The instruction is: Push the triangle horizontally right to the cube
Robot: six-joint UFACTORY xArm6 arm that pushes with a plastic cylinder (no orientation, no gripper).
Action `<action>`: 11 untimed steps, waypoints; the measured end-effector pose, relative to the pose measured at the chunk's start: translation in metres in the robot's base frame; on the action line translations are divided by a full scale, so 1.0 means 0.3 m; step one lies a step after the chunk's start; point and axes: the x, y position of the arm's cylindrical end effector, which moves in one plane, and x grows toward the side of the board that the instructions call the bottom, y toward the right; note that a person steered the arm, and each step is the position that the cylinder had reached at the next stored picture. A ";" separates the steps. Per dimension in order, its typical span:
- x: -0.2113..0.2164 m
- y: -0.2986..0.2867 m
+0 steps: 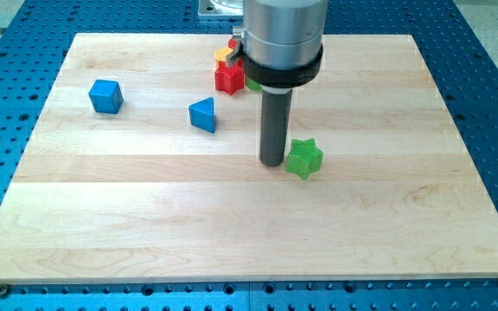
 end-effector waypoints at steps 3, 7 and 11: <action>0.284 0.469; 0.060 -0.387; -0.113 -0.244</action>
